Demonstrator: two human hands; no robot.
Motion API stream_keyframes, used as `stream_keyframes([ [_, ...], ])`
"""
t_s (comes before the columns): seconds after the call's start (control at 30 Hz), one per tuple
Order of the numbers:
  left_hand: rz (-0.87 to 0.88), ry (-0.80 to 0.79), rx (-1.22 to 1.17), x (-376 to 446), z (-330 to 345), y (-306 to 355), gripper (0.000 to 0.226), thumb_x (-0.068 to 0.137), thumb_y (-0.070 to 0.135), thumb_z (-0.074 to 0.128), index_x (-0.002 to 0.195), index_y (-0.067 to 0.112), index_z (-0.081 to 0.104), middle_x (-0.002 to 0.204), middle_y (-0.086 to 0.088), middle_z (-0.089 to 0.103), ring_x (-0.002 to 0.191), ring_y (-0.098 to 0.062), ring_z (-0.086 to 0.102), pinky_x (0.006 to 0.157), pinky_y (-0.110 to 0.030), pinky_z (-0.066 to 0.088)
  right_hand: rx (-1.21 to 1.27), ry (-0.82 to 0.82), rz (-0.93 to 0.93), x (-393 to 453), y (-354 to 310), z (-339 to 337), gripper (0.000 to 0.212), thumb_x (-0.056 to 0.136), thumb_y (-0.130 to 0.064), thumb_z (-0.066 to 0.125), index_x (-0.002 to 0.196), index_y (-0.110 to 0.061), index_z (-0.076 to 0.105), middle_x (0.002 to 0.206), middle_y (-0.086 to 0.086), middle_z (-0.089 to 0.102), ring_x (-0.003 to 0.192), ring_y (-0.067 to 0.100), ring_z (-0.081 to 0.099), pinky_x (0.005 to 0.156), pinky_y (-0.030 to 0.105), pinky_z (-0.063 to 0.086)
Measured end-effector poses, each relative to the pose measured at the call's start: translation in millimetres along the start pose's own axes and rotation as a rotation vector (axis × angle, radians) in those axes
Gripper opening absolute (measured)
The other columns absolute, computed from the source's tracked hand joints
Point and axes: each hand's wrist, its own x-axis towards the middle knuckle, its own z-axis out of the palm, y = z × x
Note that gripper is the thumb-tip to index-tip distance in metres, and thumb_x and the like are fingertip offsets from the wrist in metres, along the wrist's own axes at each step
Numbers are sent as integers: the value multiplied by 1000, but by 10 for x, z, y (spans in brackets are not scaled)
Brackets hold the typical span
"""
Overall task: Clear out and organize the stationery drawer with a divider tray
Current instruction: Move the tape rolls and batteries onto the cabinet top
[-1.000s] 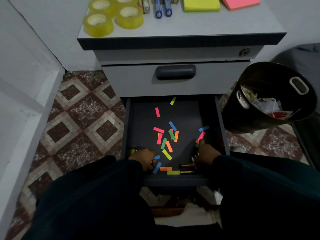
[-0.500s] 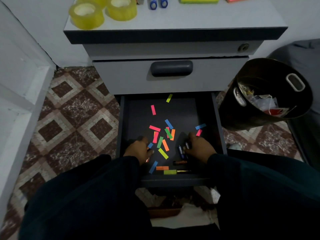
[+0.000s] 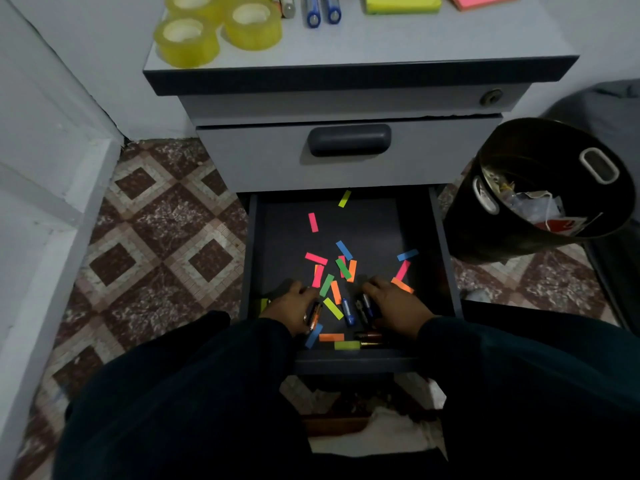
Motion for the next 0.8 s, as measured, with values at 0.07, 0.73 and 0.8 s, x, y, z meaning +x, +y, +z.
stream_keyframes([
  [0.07, -4, 8, -6, 1, -10, 10, 71, 82, 21, 70, 142, 19, 32, 144, -5, 28, 130, -28, 40, 110, -36, 37, -6, -6, -16, 9, -27, 11, 67, 87, -21, 62, 145, -22, 28, 151, 5, 25, 135, 25, 35, 109, 37, 39],
  [0.73, 89, -22, -13, 53, 20, 130, 66, 87, 14, 62, 144, 18, 30, 147, -4, 28, 133, -22, 34, 109, -31, 32, 221, 48, -32, 87, -139, 158, 69, 83, -23, 68, 142, -19, 33, 146, 4, 27, 128, 22, 42, 107, 32, 40],
  [0.8, 81, -10, -10, 52, 17, 133, 64, 88, 14, 60, 145, 18, 30, 146, -4, 31, 133, -22, 35, 110, -31, 33, 261, 48, -13, 90, -143, 162, 69, 81, -21, 70, 140, -18, 35, 145, 3, 27, 127, 22, 42, 106, 32, 41],
])
